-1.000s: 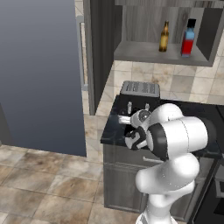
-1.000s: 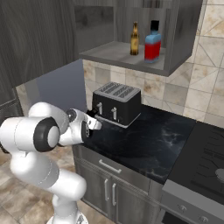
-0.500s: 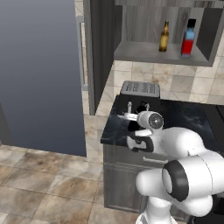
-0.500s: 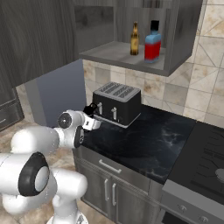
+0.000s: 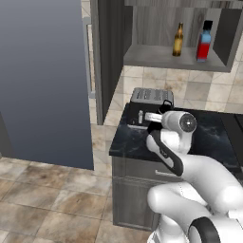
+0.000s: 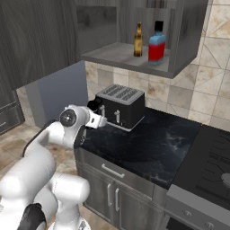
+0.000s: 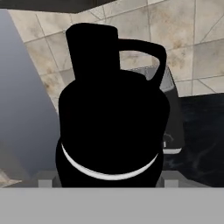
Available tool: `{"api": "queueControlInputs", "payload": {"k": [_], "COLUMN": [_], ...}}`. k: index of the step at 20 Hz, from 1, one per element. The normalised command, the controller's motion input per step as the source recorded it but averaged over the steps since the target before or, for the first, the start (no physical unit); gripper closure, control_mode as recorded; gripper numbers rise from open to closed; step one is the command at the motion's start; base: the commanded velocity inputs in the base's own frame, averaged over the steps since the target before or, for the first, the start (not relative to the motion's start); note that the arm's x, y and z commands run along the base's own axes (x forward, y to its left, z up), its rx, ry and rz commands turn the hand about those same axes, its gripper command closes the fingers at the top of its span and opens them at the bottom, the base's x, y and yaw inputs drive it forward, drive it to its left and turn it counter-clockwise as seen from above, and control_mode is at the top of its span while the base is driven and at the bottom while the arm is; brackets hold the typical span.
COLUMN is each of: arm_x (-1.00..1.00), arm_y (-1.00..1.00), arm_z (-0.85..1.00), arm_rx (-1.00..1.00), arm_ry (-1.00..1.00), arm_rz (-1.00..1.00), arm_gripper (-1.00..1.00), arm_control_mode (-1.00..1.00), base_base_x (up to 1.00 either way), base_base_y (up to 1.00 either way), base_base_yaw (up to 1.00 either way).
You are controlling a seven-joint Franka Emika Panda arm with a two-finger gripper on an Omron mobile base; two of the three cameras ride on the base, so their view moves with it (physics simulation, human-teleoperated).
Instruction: Sort all alcoholic drinks to one cabinet, and non-alcoholic drinks to the other.
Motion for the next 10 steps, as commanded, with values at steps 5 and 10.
{"api": "queueControlInputs", "payload": {"k": [5,10], "arm_x": [-0.47,-0.44], "arm_y": [-0.11,-0.07], "arm_z": [0.51,0.47], "arm_rx": [0.04,0.04], "arm_ry": [0.04,0.06], "arm_rz": [0.03,0.03], "arm_gripper": [1.0,1.0], "arm_control_mode": [-1.0,-1.0], "base_base_x": [0.0,0.0], "base_base_y": [0.0,0.0], "base_base_yaw": [0.0,0.0]}}
